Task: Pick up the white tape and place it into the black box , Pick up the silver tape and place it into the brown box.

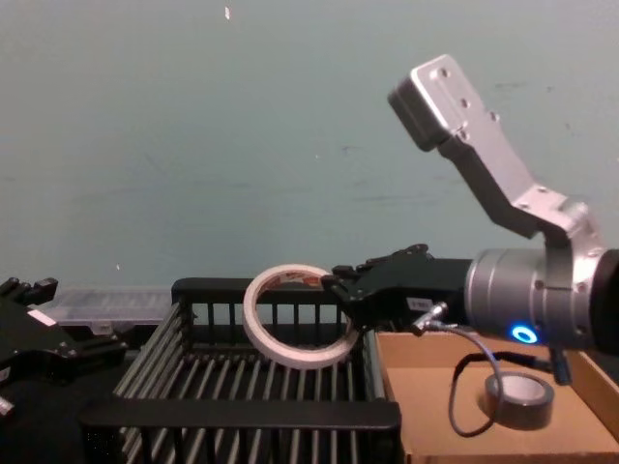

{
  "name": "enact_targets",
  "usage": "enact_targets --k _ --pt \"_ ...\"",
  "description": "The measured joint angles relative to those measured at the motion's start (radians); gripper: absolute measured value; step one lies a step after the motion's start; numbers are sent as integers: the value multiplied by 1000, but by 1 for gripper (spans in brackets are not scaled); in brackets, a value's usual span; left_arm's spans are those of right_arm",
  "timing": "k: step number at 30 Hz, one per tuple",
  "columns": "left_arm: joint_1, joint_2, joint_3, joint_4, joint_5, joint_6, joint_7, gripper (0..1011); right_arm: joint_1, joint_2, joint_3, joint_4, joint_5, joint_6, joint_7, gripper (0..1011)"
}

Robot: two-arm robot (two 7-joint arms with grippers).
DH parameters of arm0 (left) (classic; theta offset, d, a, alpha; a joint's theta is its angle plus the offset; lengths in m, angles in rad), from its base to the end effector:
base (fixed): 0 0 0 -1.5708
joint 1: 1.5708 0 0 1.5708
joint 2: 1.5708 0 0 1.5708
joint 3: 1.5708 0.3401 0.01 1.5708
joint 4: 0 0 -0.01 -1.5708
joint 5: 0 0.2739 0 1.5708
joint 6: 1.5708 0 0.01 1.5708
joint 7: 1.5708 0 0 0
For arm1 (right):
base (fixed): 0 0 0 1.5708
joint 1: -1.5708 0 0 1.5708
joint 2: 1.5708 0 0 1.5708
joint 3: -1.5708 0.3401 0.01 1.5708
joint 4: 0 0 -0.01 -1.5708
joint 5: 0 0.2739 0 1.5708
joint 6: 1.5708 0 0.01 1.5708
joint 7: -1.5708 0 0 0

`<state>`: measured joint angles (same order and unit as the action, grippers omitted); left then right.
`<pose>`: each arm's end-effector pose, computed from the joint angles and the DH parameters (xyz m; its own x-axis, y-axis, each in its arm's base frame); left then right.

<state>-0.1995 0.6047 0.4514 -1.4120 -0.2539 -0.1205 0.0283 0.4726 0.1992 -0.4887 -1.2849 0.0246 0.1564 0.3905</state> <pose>0.3333 0.1204 -0.3360 0.2923 0.8803 0.3738 -0.9553 0.2873 0.0703 0.4235 0.0431 -0.2873 0.6745 -0.6800 0.2874 0.7371 0.6417 -0.2118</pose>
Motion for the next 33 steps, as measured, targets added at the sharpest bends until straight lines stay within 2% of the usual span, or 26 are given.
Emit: enact_targets --k 10,17,23,33 --pt "0 0 0 0 0 0 0 1001 60 -59 -19 126 -13 -43 -8 95" --pt "0 0 0 0 0 0 0 1001 78 -82 -26 176 -17 -56 -9 95" --pt "0 0 0 0 0 0 0 1001 85 -92 -29 199 -22 -59 -9 95" --pt "0 0 0 0 0 0 0 1001 85 -93 -30 201 -24 -59 -9 95"
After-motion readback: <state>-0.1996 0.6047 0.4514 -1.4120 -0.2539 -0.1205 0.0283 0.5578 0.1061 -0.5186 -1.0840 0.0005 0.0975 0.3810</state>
